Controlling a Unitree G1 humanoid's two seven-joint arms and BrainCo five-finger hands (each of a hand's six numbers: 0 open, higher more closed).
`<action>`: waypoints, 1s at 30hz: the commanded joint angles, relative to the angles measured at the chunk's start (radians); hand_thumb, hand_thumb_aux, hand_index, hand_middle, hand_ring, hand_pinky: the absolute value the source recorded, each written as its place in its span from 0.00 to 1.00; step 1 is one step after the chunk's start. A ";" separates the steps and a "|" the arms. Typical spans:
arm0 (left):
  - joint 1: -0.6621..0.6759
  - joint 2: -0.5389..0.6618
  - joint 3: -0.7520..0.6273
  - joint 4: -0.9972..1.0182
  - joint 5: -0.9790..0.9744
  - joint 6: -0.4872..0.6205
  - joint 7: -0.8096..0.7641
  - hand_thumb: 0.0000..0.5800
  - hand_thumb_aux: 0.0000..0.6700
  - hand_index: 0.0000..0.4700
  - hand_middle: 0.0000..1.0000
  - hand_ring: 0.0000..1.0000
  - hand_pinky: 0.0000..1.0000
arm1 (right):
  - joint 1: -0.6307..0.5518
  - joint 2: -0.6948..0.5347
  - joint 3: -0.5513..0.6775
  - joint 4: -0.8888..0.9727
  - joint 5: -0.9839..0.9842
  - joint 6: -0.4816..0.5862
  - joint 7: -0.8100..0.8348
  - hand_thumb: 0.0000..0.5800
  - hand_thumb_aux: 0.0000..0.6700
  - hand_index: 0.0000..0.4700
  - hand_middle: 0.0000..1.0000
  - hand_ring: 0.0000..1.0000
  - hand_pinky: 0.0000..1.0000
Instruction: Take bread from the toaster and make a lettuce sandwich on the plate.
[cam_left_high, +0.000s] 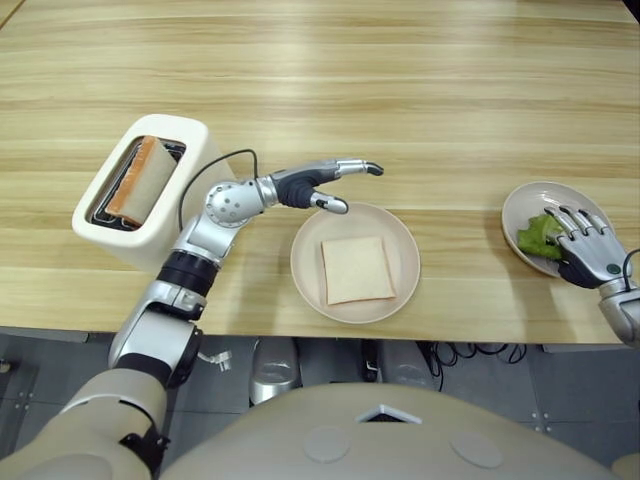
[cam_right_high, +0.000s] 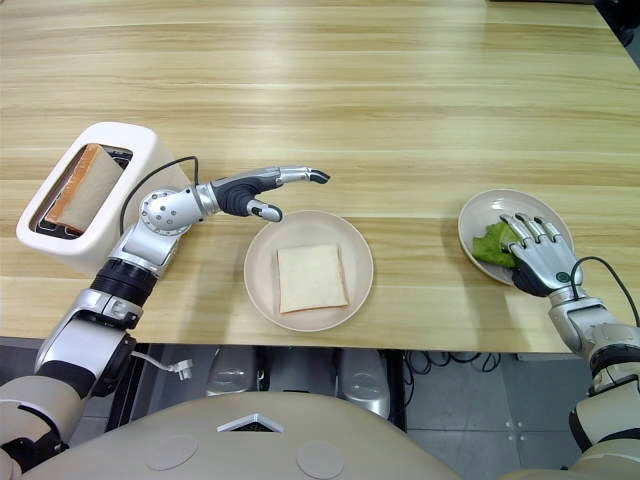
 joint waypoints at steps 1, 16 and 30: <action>0.026 0.029 0.026 -0.050 -0.024 0.039 -0.014 0.00 0.00 0.00 0.00 0.00 0.00 | 0.004 -0.006 -0.026 -0.029 0.048 -0.029 0.019 1.00 1.00 0.98 0.00 0.00 0.00; 0.059 0.103 0.173 -0.213 -0.148 0.152 -0.012 0.00 0.00 0.00 0.00 0.00 0.00 | 0.142 -0.050 -0.235 -0.859 0.128 0.010 0.224 1.00 1.00 0.98 0.00 0.00 0.00; 0.148 0.186 0.314 -0.515 -0.197 0.247 0.030 0.00 0.00 0.00 0.00 0.00 0.00 | 0.020 0.281 -0.049 -0.965 -0.041 -0.114 0.391 1.00 1.00 0.98 0.00 0.00 0.00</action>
